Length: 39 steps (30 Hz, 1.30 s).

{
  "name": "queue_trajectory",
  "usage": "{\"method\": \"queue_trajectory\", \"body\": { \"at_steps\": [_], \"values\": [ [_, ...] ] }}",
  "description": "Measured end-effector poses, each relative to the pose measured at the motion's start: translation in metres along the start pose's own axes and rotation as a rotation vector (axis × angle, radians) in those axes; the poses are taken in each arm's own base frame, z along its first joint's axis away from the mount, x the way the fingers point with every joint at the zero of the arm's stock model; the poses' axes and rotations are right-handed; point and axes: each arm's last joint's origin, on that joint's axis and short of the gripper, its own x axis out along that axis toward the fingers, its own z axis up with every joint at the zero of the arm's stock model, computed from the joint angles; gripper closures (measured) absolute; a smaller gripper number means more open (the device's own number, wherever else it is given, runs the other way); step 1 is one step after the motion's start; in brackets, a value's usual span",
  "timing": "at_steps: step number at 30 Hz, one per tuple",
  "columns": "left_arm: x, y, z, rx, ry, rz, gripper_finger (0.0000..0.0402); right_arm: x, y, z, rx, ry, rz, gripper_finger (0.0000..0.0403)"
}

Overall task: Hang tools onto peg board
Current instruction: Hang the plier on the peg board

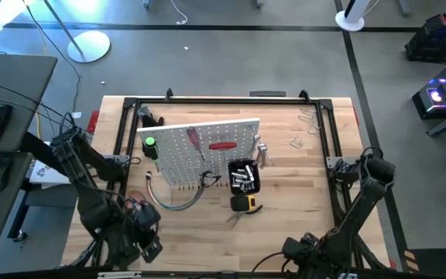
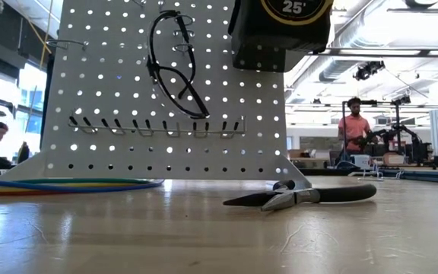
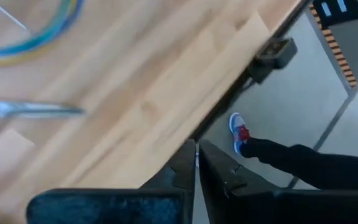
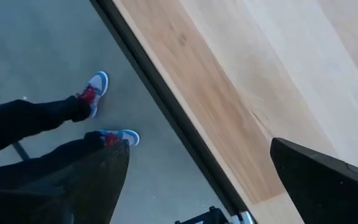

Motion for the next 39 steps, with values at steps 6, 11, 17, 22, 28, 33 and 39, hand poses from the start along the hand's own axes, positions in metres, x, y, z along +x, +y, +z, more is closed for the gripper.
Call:
{"method": "queue_trajectory", "body": {
  "at_steps": [6, 11, 17, 22, 28, 33, 39],
  "values": [
    [-0.014, 0.010, 0.023, 0.040, -0.036, 0.024, 0.0401, -0.004, -0.004, -0.001, -0.005, -0.019, -0.029, 0.0018],
    [-0.029, 0.021, 0.031, 0.030, -0.009, 0.038, 0.0401, -0.008, -0.010, 0.000, -0.017, -0.052, -0.086, 0.0018],
    [-0.061, 0.040, 0.036, -0.041, 0.007, -0.003, 0.0401, -0.012, -0.015, 0.010, -0.077, -0.064, -0.125, 0.0018],
    [-0.087, 0.059, 0.044, -0.064, -0.061, -0.051, 0.0401, -0.013, -0.016, 0.022, -0.106, -0.071, -0.126, 0.0018],
    [-0.108, 0.081, 0.057, -0.077, -0.219, -0.068, 0.0401, -0.013, -0.016, 0.029, -0.106, -0.084, -0.127, 0.0018],
    [-0.109, 0.089, 0.061, -0.066, -0.266, -0.007, 0.0401, -0.012, -0.017, 0.032, -0.095, -0.083, -0.133, 0.0018],
    [-0.106, 0.088, 0.060, -0.012, -0.275, 0.026, 0.0401, -0.012, -0.016, 0.033, -0.050, -0.089, -0.124, 0.0018]
  ]
}}
